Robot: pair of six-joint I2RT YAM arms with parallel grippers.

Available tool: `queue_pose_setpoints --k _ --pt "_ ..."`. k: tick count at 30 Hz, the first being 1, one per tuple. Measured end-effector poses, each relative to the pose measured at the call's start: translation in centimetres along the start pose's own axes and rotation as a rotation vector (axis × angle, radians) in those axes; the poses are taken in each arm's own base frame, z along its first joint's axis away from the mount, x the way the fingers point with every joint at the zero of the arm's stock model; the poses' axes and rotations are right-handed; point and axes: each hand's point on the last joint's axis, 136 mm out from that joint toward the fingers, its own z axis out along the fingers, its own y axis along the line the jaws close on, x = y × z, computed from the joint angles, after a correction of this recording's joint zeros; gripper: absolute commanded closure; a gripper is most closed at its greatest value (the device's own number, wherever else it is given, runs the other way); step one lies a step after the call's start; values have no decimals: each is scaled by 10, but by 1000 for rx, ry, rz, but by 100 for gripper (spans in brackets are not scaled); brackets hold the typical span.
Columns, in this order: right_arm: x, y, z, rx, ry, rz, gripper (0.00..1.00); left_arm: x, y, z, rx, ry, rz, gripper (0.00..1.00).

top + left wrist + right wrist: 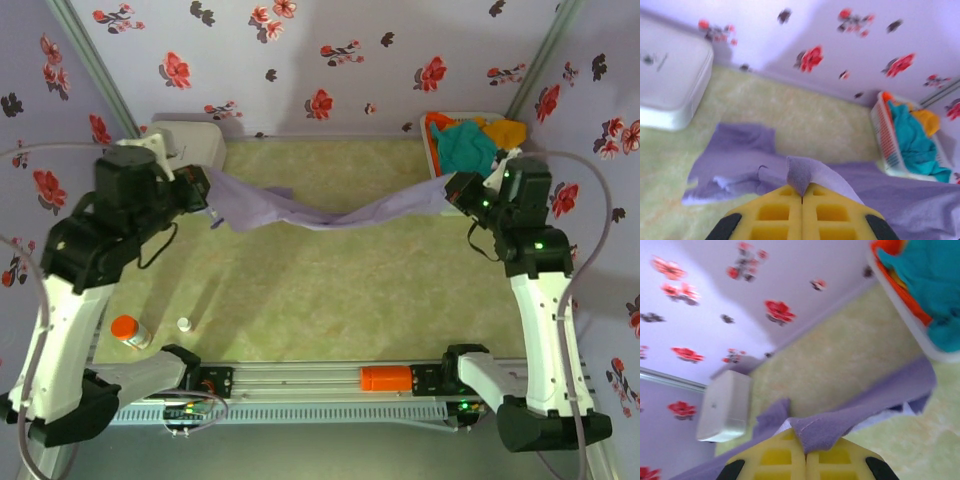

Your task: Fold and stack the t-shirts

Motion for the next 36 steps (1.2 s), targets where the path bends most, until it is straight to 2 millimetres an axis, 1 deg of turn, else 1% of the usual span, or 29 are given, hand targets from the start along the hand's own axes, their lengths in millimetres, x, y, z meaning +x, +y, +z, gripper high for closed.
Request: queue_pose_setpoints --k 2,6,9,12,15,17,19,21,22,23,25,27,29,30,32,34,36 --pt "-9 20 -14 -60 -25 -19 100 -13 -6 -23 50 -58 33 100" --pt "-19 56 -48 -183 -67 -79 100 -22 -15 -70 155 -135 87 100" --pt "-21 78 -79 -262 -113 -137 100 -32 -22 -107 233 -199 112 100" --pt "-18 93 -112 -324 -164 -191 100 -39 -27 -137 290 -247 123 100" --pt "-12 103 -145 -378 -220 -236 100 -42 -29 -159 328 -274 125 100" --pt "-9 107 -161 -399 -250 -255 100 -44 -30 -170 346 -292 124 100" --pt "-8 109 -171 -404 -266 -262 100 -46 -30 -178 358 -310 123 100" --pt "-9 109 -173 -396 -266 -250 100 -47 -28 -180 349 -319 120 100" --pt "-8 106 -170 -386 -256 -239 100 -47 -26 -179 335 -321 117 100" --pt "-7 103 -165 -374 -239 -221 100 -47 -21 -173 306 -318 112 100" --pt "-3 92 -147 -341 -194 -182 100 -41 -9 -154 228 -293 108 100" --pt "5 74 -119 -289 -127 -136 100 -30 5 -125 134 -242 109 100" --pt "17 48 -81 -210 -36 -78 100 -10 20 -88 36 -166 123 100" --pt "23 36 -65 -173 -1 -55 100 0 27 -71 0 -134 131 100" --pt "40 3 -28 -84 88 -7 100 26 43 -34 -85 -47 153 100" --pt "59 -28 4 1 166 38 100 44 56 -5 -153 9 169 100" --pt "76 -54 33 63 235 75 100 54 67 21 -208 40 173 100"
